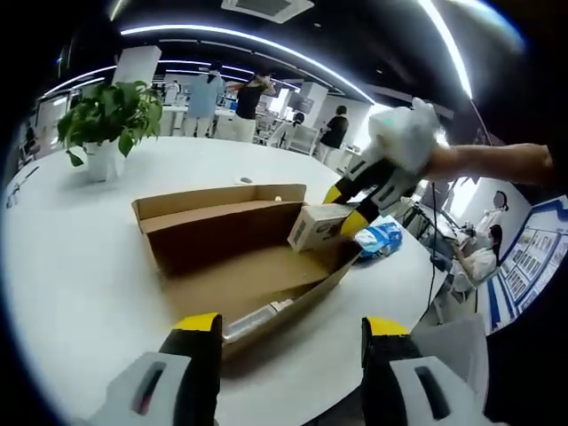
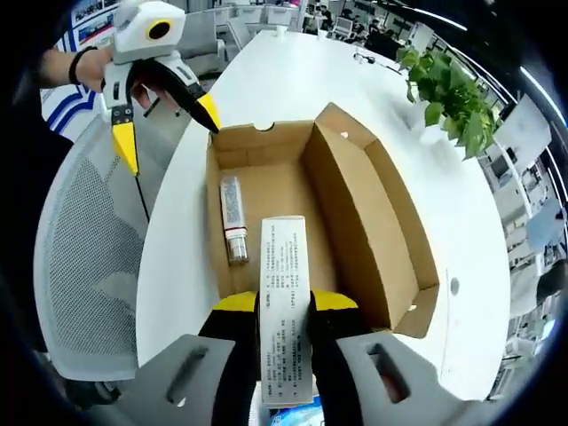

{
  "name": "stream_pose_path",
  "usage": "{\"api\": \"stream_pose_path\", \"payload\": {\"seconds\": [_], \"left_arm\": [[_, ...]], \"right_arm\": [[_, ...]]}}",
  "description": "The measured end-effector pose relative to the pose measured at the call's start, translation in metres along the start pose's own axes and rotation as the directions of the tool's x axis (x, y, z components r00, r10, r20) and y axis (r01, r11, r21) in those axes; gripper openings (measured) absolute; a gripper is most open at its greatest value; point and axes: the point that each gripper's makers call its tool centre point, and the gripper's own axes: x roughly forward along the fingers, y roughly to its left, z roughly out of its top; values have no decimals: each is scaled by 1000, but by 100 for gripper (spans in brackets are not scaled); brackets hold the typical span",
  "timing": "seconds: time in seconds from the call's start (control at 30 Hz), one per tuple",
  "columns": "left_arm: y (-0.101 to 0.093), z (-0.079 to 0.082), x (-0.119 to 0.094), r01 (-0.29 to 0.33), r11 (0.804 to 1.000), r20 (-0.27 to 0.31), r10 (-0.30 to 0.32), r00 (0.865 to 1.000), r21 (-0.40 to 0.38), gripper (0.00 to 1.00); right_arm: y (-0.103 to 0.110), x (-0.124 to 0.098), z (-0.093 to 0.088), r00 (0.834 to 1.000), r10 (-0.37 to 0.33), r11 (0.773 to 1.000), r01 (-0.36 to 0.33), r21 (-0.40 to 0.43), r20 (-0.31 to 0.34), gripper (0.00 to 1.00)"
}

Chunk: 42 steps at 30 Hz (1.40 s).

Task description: Operate the shoe box by opening the lid, removing the specified soft item, and placing it in the target area until the item is outside and the box remains undamaged.

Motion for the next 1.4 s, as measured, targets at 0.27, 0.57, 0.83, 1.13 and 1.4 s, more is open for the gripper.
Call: {"api": "stream_pose_path", "payload": {"seconds": [0.27,0.57,0.83,1.13,1.4], "left_arm": [[-5,-2,2,10,1000,-9,-10,1000,10,65],[-14,0,6,26,999,-18,-26,1000,23,65],[-20,2,11,40,998,-30,-39,999,40,65],[-28,8,19,55,997,-35,-54,998,49,65],[-39,11,29,74,996,-42,-72,996,45,65]], "right_arm": [[-3,-21,-8,998,-61,998,61,8,14,18],[-5,-43,-34,994,-108,992,107,72,9,18],[0,-57,-73,990,-134,979,137,149,-32,18],[11,-77,-120,985,-158,956,169,240,-65,18],[13,-101,-174,972,-207,907,232,351,-108,18]]}}
